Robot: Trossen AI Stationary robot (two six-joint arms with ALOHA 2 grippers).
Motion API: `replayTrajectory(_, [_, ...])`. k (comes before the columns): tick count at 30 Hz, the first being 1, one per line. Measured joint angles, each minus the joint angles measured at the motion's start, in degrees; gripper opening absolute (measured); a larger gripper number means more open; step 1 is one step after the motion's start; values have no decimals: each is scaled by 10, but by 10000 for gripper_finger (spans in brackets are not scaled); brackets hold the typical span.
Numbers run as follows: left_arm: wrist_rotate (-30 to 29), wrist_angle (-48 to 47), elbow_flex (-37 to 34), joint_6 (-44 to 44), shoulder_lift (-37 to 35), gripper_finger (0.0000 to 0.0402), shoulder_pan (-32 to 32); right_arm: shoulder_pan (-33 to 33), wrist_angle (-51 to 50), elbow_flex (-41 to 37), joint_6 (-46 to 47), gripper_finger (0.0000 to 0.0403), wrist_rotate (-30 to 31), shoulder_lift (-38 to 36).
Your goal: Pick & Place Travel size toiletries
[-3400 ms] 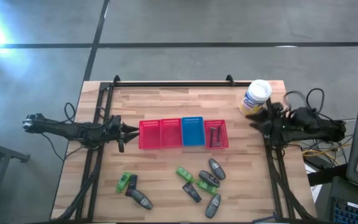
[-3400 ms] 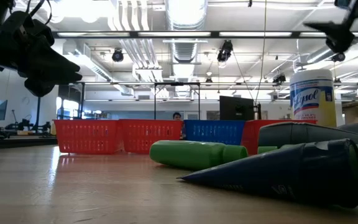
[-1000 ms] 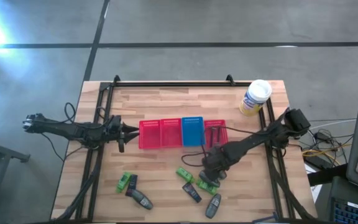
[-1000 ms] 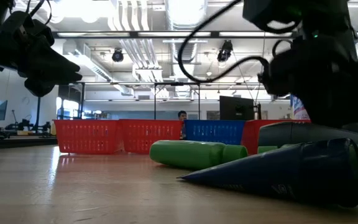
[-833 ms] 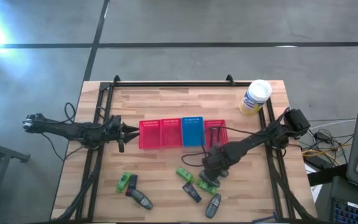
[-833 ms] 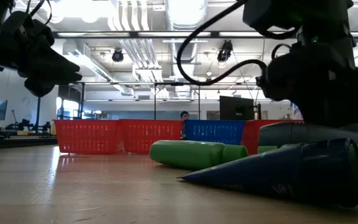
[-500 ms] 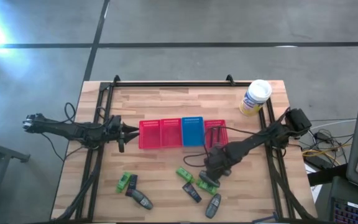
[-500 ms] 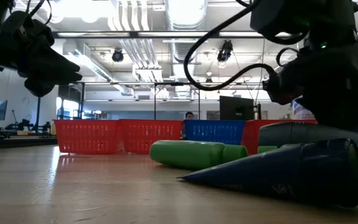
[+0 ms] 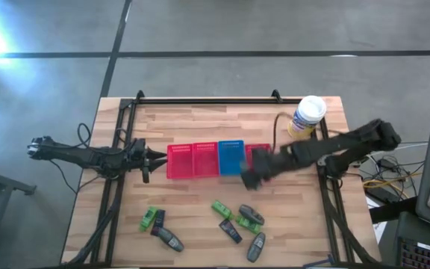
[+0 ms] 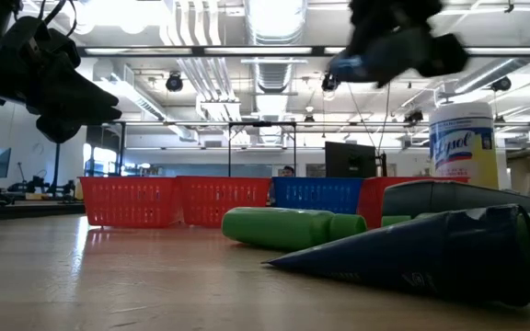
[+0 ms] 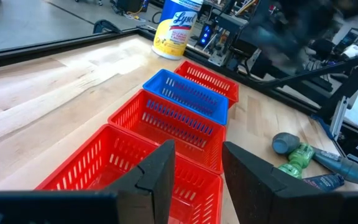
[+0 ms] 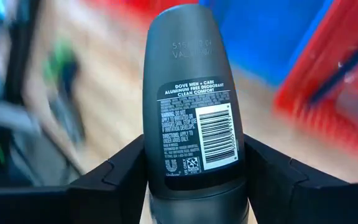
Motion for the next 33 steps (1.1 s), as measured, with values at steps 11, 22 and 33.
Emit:
replayTrajectory(11, [0,0,0,0,0,138,0,-141,132,8,-83,210,-82,136])
replayTrajectory(22, [0,0,0,0,0,138,0,-154,128,18,-76,260,-38,197])
replayTrajectory(33, [0,0,0,0,0,138,0,-136,66,14,-129,315,-49,134])
